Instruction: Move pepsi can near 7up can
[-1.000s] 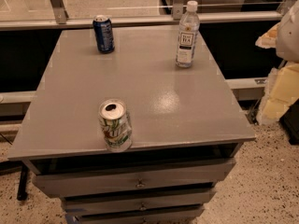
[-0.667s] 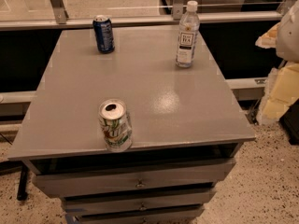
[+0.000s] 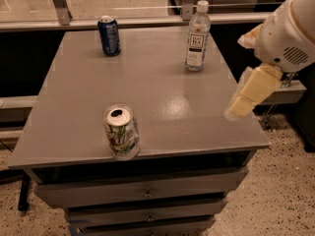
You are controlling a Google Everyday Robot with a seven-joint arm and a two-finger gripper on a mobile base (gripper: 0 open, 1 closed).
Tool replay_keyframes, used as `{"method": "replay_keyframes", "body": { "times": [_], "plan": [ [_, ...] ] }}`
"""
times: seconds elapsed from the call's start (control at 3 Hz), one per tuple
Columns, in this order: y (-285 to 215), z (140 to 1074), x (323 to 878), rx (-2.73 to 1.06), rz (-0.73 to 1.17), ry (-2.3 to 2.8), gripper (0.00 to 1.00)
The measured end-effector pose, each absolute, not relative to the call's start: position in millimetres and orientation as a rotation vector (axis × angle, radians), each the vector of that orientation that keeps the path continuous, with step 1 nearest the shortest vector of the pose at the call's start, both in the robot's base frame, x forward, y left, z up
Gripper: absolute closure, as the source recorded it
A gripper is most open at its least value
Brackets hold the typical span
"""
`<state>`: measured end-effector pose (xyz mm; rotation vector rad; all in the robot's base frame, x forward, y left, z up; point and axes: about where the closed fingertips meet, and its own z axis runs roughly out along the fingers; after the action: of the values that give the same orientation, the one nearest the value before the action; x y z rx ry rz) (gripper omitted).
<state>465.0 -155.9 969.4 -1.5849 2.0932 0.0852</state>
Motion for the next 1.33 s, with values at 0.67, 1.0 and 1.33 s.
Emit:
{"method": "replay_keyframes", "body": {
  "times": [0.67, 1.0, 1.33],
  "plan": [
    [-55, 940, 513, -1.501, 0.147, 1.964, 0.00],
    [-15, 912, 541, -1.447, 0.163, 1.978, 0.00],
    [-8, 913, 548, -1.405, 0.168, 1.990, 0.00]
  ]
}}
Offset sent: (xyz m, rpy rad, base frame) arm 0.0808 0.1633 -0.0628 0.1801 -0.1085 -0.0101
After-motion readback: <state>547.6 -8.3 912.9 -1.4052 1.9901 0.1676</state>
